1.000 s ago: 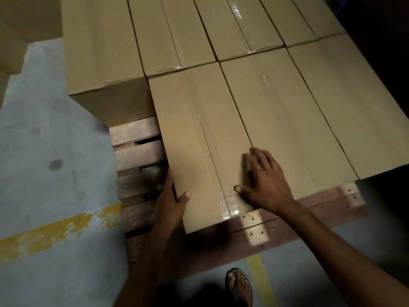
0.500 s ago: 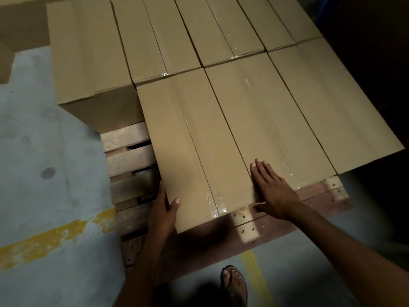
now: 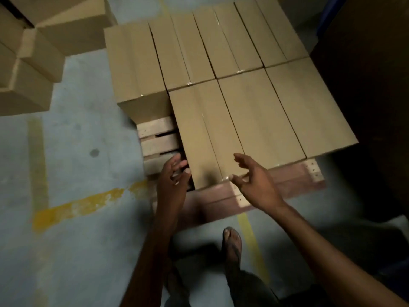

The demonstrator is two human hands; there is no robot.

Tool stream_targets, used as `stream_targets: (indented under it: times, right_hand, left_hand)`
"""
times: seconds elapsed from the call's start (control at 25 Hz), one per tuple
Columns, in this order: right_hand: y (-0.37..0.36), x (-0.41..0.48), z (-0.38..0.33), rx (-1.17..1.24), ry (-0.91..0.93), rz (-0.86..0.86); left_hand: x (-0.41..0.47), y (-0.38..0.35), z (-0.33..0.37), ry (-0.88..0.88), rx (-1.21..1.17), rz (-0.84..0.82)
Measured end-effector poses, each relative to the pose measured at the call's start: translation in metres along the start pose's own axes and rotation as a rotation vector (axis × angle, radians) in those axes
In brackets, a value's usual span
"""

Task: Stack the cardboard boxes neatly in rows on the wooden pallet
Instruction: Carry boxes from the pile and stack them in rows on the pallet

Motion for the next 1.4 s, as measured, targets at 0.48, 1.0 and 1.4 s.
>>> stream_targets:
  times: [0.48,1.0,1.4]
  right_hand:
    - [-0.090,-0.230,-0.220,0.224,0.081,-0.069]
    - [-0.320,-0.295,-0.423,0.364,0.168,-0.256]
    - [-0.464,-0.203,-0.583,0.332,0.293,-0.481]
  left_hand:
    - [-0.224,0.225,0.056,-0.148,-0.003,-0.071]
    - [-0.254,0.527,0.036,-0.164,-0.112,0.254]
    - [-0.183,0.723,0.052,-0.143,-0.181,0.569]
Point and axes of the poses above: each hand's wrist, its own x-axis towards the middle knuckle, its own y-axis out of the back of the hand, z = x × y, the point moved 10 cm from there along x, towards the middle knuckle, and after that the axes turned 2 degrees about y, right-handed, at the moved point
